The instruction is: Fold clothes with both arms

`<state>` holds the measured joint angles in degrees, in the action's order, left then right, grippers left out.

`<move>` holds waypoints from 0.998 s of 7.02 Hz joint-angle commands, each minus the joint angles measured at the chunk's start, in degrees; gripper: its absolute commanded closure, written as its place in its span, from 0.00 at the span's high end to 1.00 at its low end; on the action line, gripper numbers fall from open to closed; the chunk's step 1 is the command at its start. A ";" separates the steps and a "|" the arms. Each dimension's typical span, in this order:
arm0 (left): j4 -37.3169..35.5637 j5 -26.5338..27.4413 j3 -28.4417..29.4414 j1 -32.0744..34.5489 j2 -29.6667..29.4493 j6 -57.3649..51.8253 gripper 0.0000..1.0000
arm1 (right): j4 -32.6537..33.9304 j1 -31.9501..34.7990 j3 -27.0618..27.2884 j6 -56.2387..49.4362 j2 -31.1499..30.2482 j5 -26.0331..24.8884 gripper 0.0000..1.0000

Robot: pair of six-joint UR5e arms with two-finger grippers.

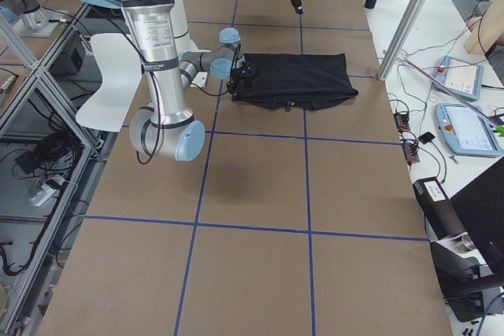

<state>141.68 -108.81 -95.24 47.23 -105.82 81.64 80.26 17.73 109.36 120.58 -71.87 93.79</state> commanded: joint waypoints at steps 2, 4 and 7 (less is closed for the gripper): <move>0.00 0.00 -0.03 0.05 0.00 0.01 0.83 | -0.02 0.02 -0.46 0.10 -0.02 -0.01 0.83; 0.00 0.00 -0.12 -0.04 0.00 0.01 0.83 | -0.02 0.11 -0.73 0.10 0.06 -0.10 0.80; 0.00 0.00 -0.12 -0.04 0.00 0.01 0.83 | -0.02 0.37 -0.81 0.01 -0.02 -0.10 0.57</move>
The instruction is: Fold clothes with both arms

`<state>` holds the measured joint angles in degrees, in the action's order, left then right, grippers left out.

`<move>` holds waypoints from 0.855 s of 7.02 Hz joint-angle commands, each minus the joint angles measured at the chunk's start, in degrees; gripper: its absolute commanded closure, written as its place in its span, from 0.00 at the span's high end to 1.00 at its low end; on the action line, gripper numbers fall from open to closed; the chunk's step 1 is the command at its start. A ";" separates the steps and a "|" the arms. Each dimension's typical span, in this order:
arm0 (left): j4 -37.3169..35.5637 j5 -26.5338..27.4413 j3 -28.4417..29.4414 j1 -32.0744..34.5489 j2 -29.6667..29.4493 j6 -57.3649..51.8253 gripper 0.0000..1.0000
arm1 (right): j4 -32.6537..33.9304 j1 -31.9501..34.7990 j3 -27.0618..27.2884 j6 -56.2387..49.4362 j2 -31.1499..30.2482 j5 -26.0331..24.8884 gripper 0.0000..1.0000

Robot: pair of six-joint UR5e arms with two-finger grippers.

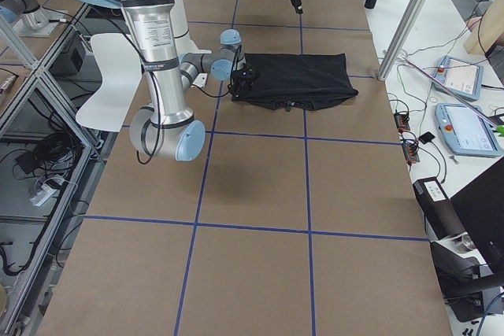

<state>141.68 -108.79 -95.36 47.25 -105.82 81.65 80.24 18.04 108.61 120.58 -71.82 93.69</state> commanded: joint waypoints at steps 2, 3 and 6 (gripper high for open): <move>0.00 0.06 0.08 -0.06 0.00 0.00 0.83 | 0.00 0.16 -0.59 0.01 -0.07 0.00 0.34; 0.00 0.07 0.00 0.03 0.00 0.00 0.83 | 0.00 0.07 -0.86 0.10 0.01 0.00 0.31; 0.00 0.07 -0.09 0.03 0.00 0.00 0.83 | -0.09 0.42 -0.69 0.01 0.19 0.17 0.00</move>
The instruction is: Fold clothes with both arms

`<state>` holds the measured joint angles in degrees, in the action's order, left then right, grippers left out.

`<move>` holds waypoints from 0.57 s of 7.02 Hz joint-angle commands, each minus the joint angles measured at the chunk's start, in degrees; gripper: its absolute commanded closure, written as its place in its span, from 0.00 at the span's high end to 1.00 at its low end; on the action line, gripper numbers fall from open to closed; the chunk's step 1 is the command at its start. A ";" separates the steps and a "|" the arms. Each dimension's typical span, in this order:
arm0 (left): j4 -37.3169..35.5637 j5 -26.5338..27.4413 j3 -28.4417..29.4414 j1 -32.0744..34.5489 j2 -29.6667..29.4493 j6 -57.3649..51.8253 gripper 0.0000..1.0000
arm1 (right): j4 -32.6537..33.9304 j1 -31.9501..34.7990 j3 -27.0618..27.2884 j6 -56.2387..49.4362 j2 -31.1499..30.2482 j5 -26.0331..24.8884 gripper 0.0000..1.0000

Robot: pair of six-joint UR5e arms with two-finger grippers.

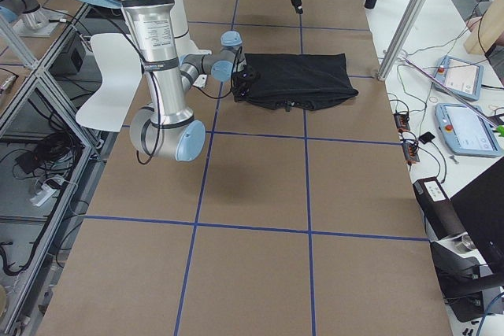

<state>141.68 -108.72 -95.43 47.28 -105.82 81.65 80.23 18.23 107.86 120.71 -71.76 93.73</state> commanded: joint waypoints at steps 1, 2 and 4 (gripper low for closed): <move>0.00 -0.09 -0.10 0.01 0.00 0.00 0.83 | -0.16 0.40 0.07 0.05 0.13 0.05 0.00; 0.00 -0.09 -0.28 0.01 0.00 0.00 0.83 | -0.16 1.45 0.67 -0.04 0.48 0.40 0.00; 0.00 -0.26 -0.45 0.01 0.00 0.00 0.83 | 0.28 1.81 2.87 -0.30 0.31 0.84 0.00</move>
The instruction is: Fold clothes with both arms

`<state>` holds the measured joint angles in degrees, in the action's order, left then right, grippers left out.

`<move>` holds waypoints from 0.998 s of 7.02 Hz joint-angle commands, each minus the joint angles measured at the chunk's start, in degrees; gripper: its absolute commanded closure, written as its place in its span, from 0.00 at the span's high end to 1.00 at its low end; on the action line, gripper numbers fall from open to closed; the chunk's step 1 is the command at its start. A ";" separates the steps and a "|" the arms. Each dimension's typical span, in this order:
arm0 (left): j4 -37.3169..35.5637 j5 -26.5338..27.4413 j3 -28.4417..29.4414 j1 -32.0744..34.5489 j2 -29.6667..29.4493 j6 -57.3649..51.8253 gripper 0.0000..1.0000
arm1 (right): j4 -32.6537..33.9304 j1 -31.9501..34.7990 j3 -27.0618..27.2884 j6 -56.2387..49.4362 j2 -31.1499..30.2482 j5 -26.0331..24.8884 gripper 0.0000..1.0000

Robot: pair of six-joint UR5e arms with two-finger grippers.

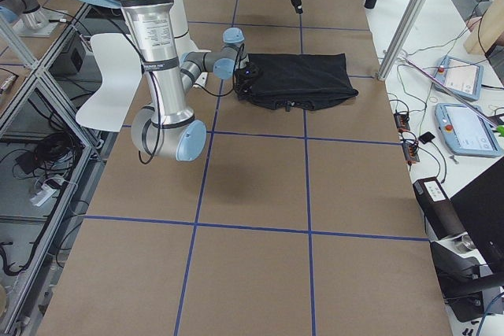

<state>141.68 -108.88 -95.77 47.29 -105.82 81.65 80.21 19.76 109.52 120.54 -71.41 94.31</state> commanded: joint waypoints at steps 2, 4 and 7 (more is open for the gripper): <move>0.44 -0.10 -0.47 -0.18 0.00 6.02 0.83 | 0.47 0.37 2.53 -0.04 -0.66 1.40 0.00; 0.44 1.81 -6.06 -4.19 0.61 20.22 0.83 | 0.38 0.37 2.80 -0.13 -0.84 2.19 0.00; -0.61 17.69 -11.27 -18.76 2.02 33.91 0.83 | 0.30 0.46 3.07 -0.22 -2.07 2.81 0.00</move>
<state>141.59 -97.43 -105.44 34.33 -104.43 111.68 80.54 20.16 112.47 120.35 -73.15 96.88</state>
